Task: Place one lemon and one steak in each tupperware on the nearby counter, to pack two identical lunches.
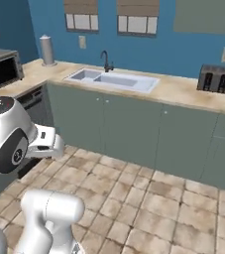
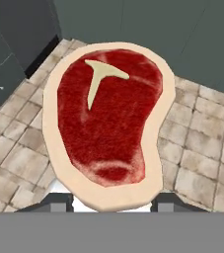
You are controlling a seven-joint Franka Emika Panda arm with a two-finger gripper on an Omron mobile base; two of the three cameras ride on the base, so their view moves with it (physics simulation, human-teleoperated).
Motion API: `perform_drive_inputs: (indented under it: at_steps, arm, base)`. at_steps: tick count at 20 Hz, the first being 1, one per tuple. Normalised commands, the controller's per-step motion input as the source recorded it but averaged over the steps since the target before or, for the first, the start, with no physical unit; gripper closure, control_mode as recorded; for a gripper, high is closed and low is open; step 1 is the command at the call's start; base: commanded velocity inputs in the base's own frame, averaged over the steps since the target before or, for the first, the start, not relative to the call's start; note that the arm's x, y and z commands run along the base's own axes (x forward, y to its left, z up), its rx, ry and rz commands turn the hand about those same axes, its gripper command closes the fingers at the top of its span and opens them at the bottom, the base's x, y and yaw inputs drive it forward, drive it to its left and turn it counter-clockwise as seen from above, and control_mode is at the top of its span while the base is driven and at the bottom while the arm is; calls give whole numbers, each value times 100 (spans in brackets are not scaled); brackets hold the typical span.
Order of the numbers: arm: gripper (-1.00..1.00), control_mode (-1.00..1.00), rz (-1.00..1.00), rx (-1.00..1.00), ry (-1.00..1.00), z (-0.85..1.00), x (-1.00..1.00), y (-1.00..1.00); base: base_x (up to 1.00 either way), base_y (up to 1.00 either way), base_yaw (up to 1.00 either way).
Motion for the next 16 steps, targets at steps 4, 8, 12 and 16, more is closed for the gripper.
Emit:
perform_drive_inputs:
  at_steps: [4,8,12,16]
  arm:
    - [100,100,0,0,0,0,0,0]
    - [100,100,0,0,0,0,0,0]
    - [100,100,0,0,0,0,0,0]
    - [100,100,0,0,0,0,0,0]
  base:
    - [100,4,64]
    - [100,4,64]
    - [100,3,63]
    - [100,0,60]
